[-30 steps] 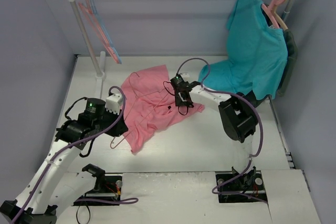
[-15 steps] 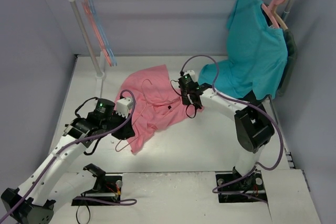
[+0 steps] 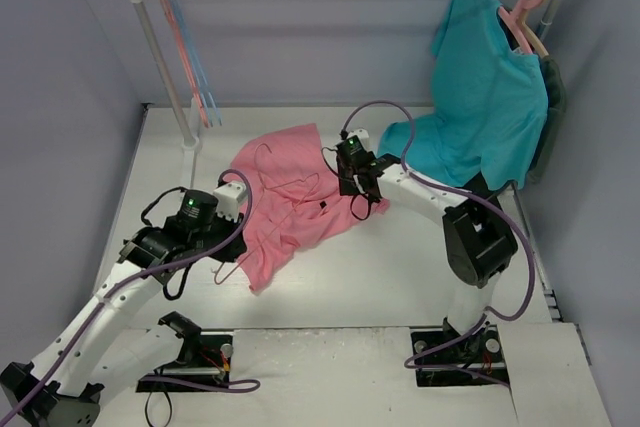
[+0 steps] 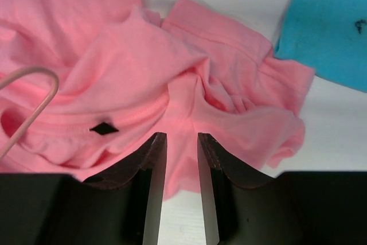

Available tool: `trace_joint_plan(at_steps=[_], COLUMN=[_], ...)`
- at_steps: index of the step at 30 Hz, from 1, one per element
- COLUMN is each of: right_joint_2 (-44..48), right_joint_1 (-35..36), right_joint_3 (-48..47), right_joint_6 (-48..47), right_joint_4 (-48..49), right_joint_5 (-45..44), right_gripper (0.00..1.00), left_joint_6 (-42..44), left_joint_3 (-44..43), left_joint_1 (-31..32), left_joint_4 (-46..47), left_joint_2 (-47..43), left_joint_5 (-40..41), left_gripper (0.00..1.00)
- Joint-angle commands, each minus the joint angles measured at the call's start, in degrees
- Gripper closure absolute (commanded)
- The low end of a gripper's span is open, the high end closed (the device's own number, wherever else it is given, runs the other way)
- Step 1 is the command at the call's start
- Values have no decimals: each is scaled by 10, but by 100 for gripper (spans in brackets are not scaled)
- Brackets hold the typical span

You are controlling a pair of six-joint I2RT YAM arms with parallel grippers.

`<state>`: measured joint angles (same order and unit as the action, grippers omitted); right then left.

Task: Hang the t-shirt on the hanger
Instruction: Place tshirt on hanger

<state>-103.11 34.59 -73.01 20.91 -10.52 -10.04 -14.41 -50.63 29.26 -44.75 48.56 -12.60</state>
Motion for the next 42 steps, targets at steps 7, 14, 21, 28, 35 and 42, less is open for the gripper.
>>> trace_joint_plan(at_steps=[7,14,21,28,35,42], right_joint_2=[-87,-118,-132,-139,-133,-50], right_joint_1=[3,3,4,3,5,4], right_joint_3=[-113,-133,-136,-136,-128,-101], right_joint_6=[39,48,48,47,41,-18], right_joint_4=[-20,-42,-48,-48,-44,-28], right_joint_5=[-59,-87,-98,-95,-96,-83], right_gripper=[72,70,66,66,91,100], left_joint_6=[-20,-19,-18,-17,-11,8], left_joint_3=[-9,-18,-17,-17,-16,-16], left_joint_1=[1,1,1,1,1,1], left_joint_4=[5,-2,2,5,14,29], left_joint_2=[-27,-27,-22,-20,-21,-9], left_joint_5=[21,13,5,-8,-39,-91], left_gripper=[100,100,100,100,100,100])
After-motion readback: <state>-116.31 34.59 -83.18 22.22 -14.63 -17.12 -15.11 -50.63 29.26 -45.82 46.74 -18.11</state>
